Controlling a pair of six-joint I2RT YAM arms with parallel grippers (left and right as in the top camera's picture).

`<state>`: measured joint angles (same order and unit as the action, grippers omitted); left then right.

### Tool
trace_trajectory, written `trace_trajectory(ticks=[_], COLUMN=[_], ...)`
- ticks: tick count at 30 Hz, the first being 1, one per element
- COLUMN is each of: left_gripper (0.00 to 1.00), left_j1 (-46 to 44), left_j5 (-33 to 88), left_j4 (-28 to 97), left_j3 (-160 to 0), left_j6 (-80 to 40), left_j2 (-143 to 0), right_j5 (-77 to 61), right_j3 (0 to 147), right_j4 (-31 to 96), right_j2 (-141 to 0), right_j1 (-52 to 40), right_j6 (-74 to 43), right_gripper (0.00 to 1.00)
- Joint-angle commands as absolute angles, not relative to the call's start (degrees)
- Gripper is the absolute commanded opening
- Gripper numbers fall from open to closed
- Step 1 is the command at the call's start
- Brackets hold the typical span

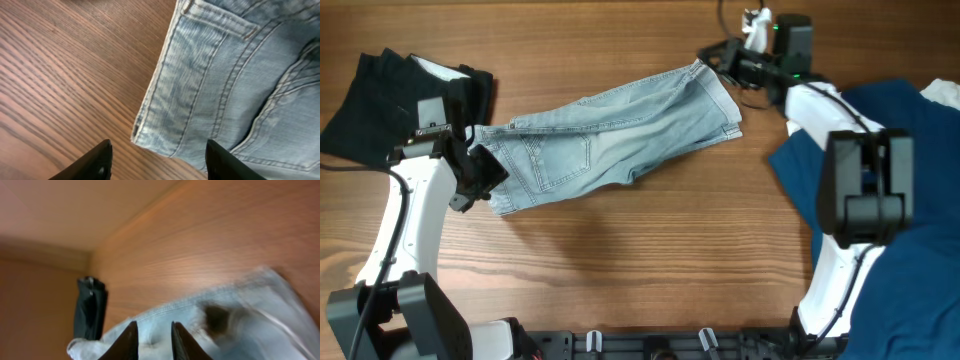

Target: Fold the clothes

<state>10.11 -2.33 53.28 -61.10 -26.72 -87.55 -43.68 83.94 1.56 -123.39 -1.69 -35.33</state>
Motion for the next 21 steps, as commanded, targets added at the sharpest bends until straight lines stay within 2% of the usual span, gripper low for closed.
trace_trajectory(ticks=[1,3,5,8,10,11,12,15,18,20,21], left_gripper=[0.63,0.62,0.61,0.62,0.62,0.62,0.62,0.62,0.64,0.66,0.68], left_j1=[10.33,10.33,10.33,10.33,10.33,10.33,10.33,10.33,10.33,10.33,10.33], left_j5=[-3.11,-3.09,-3.11,-3.09,-3.07,-3.07,-3.07,-3.07,-3.09,-3.07,-3.09], left_j4=[53.04,52.58,52.56,52.56,52.05,51.70,51.59,52.14,52.53,52.82,53.52], left_j3=[-61.82,-61.82,-61.82,-61.82,-61.82,-61.82,-61.82,-61.82,-61.82,-61.82,-61.82], left_j6=[-24.36,-24.36,-24.36,-24.38,-24.40,-24.40,-24.40,-24.38,-24.38,-24.36,-24.27], left_j2=[-87.35,-87.35,-87.35,-87.35,-87.35,-87.35,-87.35,-87.35,-87.35,-87.35,-87.35], right_j5=[-41.50,-37.01,-34.28,-29.15,-27.75,-25.12,-24.18,-36.77,-36.91,-36.62,-38.22], right_j3=[83.92,83.92,83.90,83.90,83.90,83.92,83.92,83.94,83.96,84.14,84.14], right_j4=[15.44,23.99,29.28,29.67,21.41,11.49,-4.12,-23.44,-17.26,-2.68,3.97], right_j2=[-121.67,-121.67,-121.84,-123.33,-125.10,-127.13,-129.40,-128.18,-124.92,-123.17,-122.83], right_j1=[-0.08,-1.15,-3.66,-9.80,-14.15,-16.58,-18.13,-16.38,-13.85,-11.38,-10.52], right_j6=[-24.32,-18.15,-16.14,-20.40,-28.64,-36.27,-43.66,-48.84,-44.29,-36.27,-31.27], right_gripper=[0.24,0.25,0.06,0.04,0.04,0.04,0.05,0.04,0.05,0.06,0.12])
